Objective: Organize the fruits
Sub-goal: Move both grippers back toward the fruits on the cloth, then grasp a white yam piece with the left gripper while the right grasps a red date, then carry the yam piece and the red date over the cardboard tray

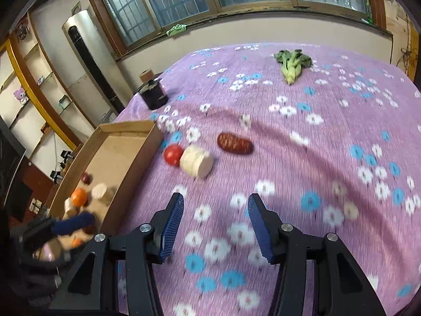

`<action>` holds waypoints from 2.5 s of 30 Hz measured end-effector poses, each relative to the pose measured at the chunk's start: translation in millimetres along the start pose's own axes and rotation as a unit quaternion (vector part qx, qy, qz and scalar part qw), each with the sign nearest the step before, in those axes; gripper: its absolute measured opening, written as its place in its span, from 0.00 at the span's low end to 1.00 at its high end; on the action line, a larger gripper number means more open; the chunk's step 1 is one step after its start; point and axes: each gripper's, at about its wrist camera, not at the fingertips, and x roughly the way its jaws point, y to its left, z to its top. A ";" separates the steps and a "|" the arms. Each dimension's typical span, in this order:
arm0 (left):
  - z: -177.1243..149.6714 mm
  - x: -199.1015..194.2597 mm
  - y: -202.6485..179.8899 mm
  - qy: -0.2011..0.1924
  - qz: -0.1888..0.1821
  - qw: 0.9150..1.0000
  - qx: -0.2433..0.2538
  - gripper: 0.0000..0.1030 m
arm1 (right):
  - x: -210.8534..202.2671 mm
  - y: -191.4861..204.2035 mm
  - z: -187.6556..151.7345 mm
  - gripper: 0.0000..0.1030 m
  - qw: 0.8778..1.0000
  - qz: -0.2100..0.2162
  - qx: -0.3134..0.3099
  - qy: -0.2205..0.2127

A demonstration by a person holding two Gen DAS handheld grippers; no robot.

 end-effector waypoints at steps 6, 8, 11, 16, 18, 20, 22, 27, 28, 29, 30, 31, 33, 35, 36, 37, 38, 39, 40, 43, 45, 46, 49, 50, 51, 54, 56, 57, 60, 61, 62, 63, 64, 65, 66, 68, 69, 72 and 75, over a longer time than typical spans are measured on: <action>11.4 20.3 -12.6 0.012 -0.012 1.000 0.006 0.51 | 37.8 -5.4 31.0 0.51 1.000 -0.027 -0.003 0.008; 17.4 30.0 -14.2 0.015 -0.013 1.000 0.002 0.51 | 49.6 -7.6 36.7 0.51 0.999 -0.031 -0.001 0.013; 26.8 45.0 -14.3 0.018 -0.008 1.000 -0.002 0.51 | 65.7 -11.2 43.9 0.50 0.999 -0.033 0.002 0.022; 42.6 71.2 -17.8 0.031 -0.009 0.999 -0.014 0.51 | 80.2 -26.6 54.5 0.47 0.999 -0.028 0.018 0.025; 47.8 77.7 -21.0 0.031 -0.011 0.999 -0.016 0.51 | 80.4 -27.1 55.3 0.43 0.999 -0.026 0.014 0.029; 53.3 82.0 -25.3 0.026 -0.012 0.999 -0.015 0.51 | 80.4 -25.9 54.5 0.33 0.999 -0.020 0.006 0.032; 58.3 86.4 -29.2 0.023 -0.009 1.000 -0.011 0.51 | 78.8 -24.3 53.2 0.33 0.999 -0.026 -0.003 0.034; 69.4 103.0 -35.5 0.022 0.002 1.000 0.001 0.51 | 64.4 -29.8 48.5 0.33 0.999 -0.041 -0.004 0.025; 72.0 104.7 -38.1 0.017 0.009 1.000 0.006 0.49 | 56.6 -32.4 46.4 0.33 0.999 -0.043 0.001 0.018; 74.9 108.0 -41.5 0.016 0.013 1.000 0.012 0.45 | 51.0 -34.5 44.8 0.33 0.999 -0.042 0.006 0.013; 77.1 110.5 -44.9 0.012 0.020 1.000 0.020 0.42 | 45.1 -36.4 43.0 0.33 0.999 -0.041 0.011 0.010; 79.1 113.7 -49.3 0.008 0.036 0.999 0.031 0.41 | 36.8 -38.4 40.0 0.33 0.999 -0.038 0.016 0.004; 81.6 115.6 -53.0 -0.001 0.055 0.998 0.043 0.30 | 25.7 -39.7 36.3 0.33 0.999 -0.032 0.023 -0.003; 80.2 113.8 -53.9 0.000 0.049 0.998 0.049 0.29 | 14.5 -39.8 31.1 0.33 0.999 -0.027 0.027 -0.011; 77.1 109.5 -54.5 -0.004 0.048 0.998 0.051 0.29 | 10.2 -40.2 29.2 0.33 0.999 -0.026 0.029 -0.013; 74.0 105.0 -56.1 -0.013 0.053 0.997 0.056 0.29 | 3.7 -39.5 26.0 0.33 0.999 -0.025 0.030 -0.016; 69.7 98.3 -57.7 -0.020 0.058 0.996 0.061 0.29 | -1.8 -38.6 23.0 0.33 0.999 -0.023 0.031 -0.020; 65.6 91.5 -59.0 -0.025 0.059 0.996 0.064 0.29 | -5.9 -37.4 20.5 0.33 0.999 -0.021 0.031 -0.023; 60.6 83.5 -59.4 -0.031 0.058 0.996 0.066 0.29 | -11.5 -35.4 16.7 0.33 0.999 -0.019 0.030 -0.026; 45.2 59.7 -59.0 -0.048 0.055 0.995 0.070 0.29 | -24.0 -30.9 7.2 0.33 0.999 -0.014 0.031 -0.032; 37.7 48.8 -56.8 -0.054 0.056 0.995 0.069 0.29 | -32.2 -27.2 2.1 0.33 0.999 -0.011 0.029 -0.036; 33.4 42.4 -55.1 -0.057 0.055 0.994 0.070 0.29 | -36.9 -24.8 -1.1 0.33 0.999 -0.009 0.029 -0.038; 21.3 23.1 -47.3 -0.068 0.058 0.994 0.067 0.29 | -46.3 -18.0 -6.5 0.33 0.999 -0.004 0.028 -0.043; 18.5 18.1 -44.8 -0.071 0.058 0.994 0.065 0.29 | -48.8 -14.1 -8.4 0.33 0.999 -0.003 0.026 -0.044; 15.9 13.2 -42.1 -0.074 0.059 0.994 0.063 0.29 | -50.5 -10.6 -10.0 0.33 0.999 -0.001 0.023 -0.045; 9.1 -0.6 -32.4 -0.081 0.060 0.993 0.055 0.29 | -53.7 1.0 -14.4 0.33 0.999 0.004 0.017 -0.044; 5.0 -9.0 -26.3 -0.087 0.062 0.993 0.052 0.29 | -54.7 8.8 -17.4 0.33 0.999 0.008 0.013 -0.043; 3.2 -12.1 -23.8 -0.089 0.062 0.993 0.050 0.29 | -54.9 12.1 -19.0 0.33 0.999 0.008 0.011 -0.043; -1.4 -21.3 -16.6 -0.096 0.061 0.993 0.045 0.30 | -55.9 22.8 -23.6 0.33 0.999 0.014 0.005 -0.040; -2.9 -23.9 -14.0 -0.097 0.061 0.993 0.043 0.29 | -56.7 27.0 -25.1 0.33 0.999 0.015 0.001 -0.040; -5.1 -26.5 -11.3 -0.098 0.060 0.993 0.041 0.30 | -57.5 30.0 -26.2 0.33 0.999 0.015 -0.001 -0.040; -6.7 -28.9 -9.5 -0.100 0.059 0.992 0.039 0.30 | -58.3 33.6 -27.2 0.33 0.999 0.015 -0.004 -0.040; -7.5 -30.3 -7.8 -0.101 0.059 0.992 0.038 0.30 | -59.5 36.2 -28.5 0.33 0.999 0.015 -0.005 -0.039; -8.7 -32.1 -5.5 -0.101 0.059 0.992 0.036 0.30 | -60.4 38.7 -29.3 0.33 0.999 0.016 -0.006 -0.039; -10.2 -34.3 -3.2 -0.103 0.059 0.992 0.034 0.30 | -61.7 41.8 -30.1 0.33 0.999 0.015 -0.009 -0.040; -12.5 -38.5 1.2 -0.105 0.061 0.992 0.032 0.30 | -63.1 45.8 -30.6 0.33 0.999 0.016 -0.013 -0.040; -13.2 -40.1 3.2 -0.106 0.062 0.992 0.029 0.30 | -63.9 47.6 -30.9 0.33 0.999 0.016 -0.014 -0.040; -14.6 -44.8 9.4 -0.107 0.067 0.992 0.023 0.30 | -65.1 53.4 -30.8 0.33 0.999 0.017 -0.018 -0.041; -15.3 -49.2 16.5 -0.110 0.069 0.991 0.018 0.30 | -64.6 60.5 -30.8 0.33 0.999 0.020 -0.023 -0.040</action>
